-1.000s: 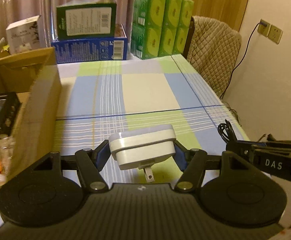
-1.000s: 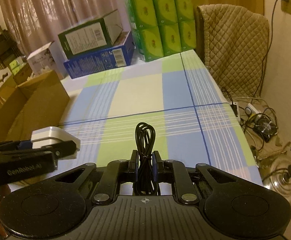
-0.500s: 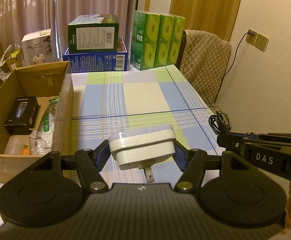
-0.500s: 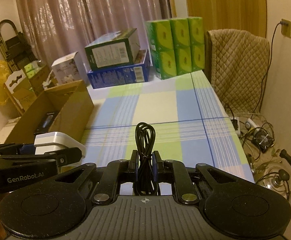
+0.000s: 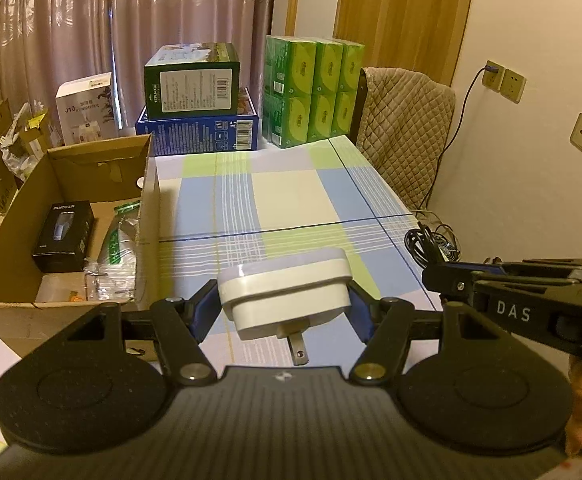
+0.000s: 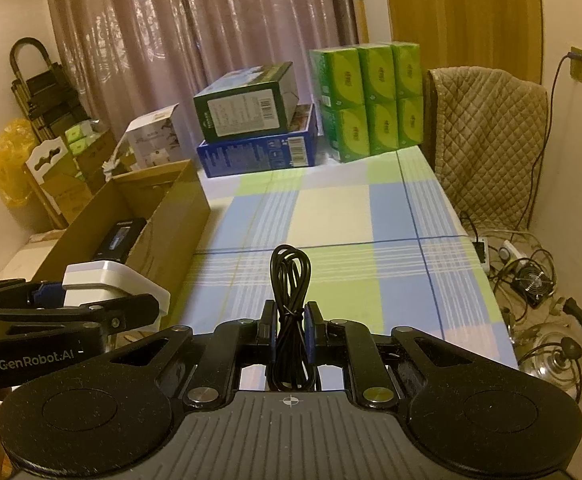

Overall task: Organize objects
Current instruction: 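Lift and carry the plug adapter and black cable to the cardboard box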

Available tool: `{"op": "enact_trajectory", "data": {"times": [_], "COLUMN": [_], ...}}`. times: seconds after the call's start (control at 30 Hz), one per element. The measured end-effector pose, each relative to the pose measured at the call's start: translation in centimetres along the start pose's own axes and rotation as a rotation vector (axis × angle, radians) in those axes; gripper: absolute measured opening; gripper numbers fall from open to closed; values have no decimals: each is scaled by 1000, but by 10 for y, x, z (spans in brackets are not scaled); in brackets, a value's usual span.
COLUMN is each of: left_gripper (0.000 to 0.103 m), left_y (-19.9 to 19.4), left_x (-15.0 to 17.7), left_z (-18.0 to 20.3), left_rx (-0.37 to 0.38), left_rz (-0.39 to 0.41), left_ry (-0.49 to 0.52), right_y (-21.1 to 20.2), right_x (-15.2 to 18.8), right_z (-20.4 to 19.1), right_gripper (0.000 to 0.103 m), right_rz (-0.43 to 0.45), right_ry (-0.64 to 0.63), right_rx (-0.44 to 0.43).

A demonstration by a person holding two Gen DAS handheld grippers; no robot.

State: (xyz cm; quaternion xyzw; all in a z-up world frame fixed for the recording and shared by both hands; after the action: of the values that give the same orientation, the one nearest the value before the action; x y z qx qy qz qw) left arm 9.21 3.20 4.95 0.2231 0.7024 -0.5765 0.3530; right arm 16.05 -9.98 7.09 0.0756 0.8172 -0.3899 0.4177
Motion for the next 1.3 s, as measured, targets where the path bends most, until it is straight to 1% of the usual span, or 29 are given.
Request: {"op": "enact_trajectory", "data": {"times": [0.27,0.5,1.3], "left_gripper": [62,62,62], "left_y": [-9,-14,-23], "left_x": [3,8,32], "left_z": [-19,-41,-139], "left_rx": [-19,-45,-167], "left_rz": [0,0,-37], "left_ry": [-3,-9,-66], "right_y": [4,16,73], "right_x": [2,5,14], "right_z": [-16,-38,-111], "right_gripper": [10,10,10], "right_rz": [-7,-28,-96], "right_ry": [-14,-41,-119], "right_rx": [-32,-66,-181]}}
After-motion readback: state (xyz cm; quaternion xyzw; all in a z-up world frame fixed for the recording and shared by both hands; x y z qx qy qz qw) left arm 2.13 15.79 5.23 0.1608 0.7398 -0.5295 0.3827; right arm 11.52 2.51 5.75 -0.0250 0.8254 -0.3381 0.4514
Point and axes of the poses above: each gripper's, at about its wrist camera, not at the fingertips, and y roughly the way its jaws point, z to its right, x to its underside, the point moved 4 cm from there along y, roughly the way its jaws point, and after that the axes turned 15 degrees about -x, right-handed, at the moved point
